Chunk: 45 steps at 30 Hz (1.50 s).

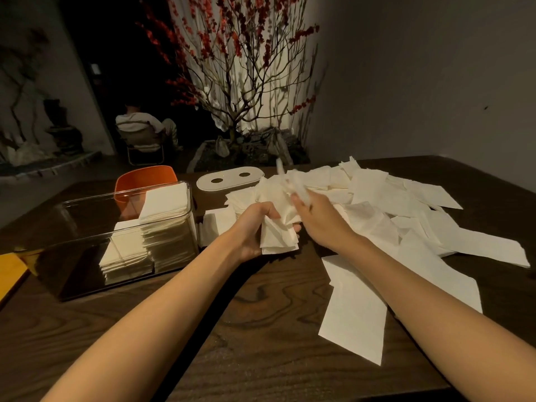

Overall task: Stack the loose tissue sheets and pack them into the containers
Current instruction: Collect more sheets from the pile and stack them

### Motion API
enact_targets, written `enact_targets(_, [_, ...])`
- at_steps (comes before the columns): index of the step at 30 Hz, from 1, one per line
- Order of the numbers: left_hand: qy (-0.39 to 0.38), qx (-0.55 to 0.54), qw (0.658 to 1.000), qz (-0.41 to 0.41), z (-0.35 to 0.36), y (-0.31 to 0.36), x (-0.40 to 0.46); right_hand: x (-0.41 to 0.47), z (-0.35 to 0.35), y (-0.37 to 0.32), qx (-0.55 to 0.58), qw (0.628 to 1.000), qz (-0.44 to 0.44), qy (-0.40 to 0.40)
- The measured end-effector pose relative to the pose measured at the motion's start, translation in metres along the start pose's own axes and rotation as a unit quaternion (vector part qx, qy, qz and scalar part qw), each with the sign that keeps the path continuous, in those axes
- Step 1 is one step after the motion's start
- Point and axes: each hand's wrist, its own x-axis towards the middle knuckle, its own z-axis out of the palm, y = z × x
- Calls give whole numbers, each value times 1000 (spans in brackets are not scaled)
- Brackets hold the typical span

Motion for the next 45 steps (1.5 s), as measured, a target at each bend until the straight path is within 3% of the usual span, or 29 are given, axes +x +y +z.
enact_targets(2, [5, 34, 999, -4, 2, 2, -4, -2, 4, -1, -81, 993, -35, -79])
enact_targets(5, [28, 47, 998, -13, -1, 3, -4, -4, 2, -8, -90, 993, -36, -61])
enact_targets(8, [51, 37, 998, -30, -3, 4, 0, 5, -9, -11, 55, 992, 110, 26])
enact_targets(10, [65, 38, 997, -23, -5, 5, 2, 10, -13, -6, 144, 964, 216, 61])
enact_targets(12, [71, 42, 996, -13, -5, 5, 3, 12, -15, -1, 179, 944, 263, 88])
enact_targets(18, [58, 65, 996, 8, -2, 2, 5, 9, -18, -7, 123, 966, 193, 123])
enact_targets(21, [50, 87, 995, -8, -2, 0, 6, 2, -9, -13, 51, 993, 93, 51])
enact_targets(24, [30, 105, 994, -2, -2, -1, 7, -1, 5, -15, 47, 998, 17, -44])
enact_targets(28, [2, 86, 996, 25, -7, 0, 7, 0, 5, -16, 69, 986, 16, -151])
enact_targets(31, [-30, 63, 997, 22, -11, 0, 7, -2, -3, -15, 2, 983, 22, -180])
enact_targets(39, [-56, 81, 995, -13, -15, 3, 4, 1, 0, -11, -44, 994, 19, -98])
enact_targets(42, [-4, 29, 999, 14, -10, 2, 8, 4, -4, -12, 17, 998, 54, -35])
enact_targets(45, [57, 7, 998, 37, -9, 1, 14, 8, -8, -9, 115, 982, 149, 4])
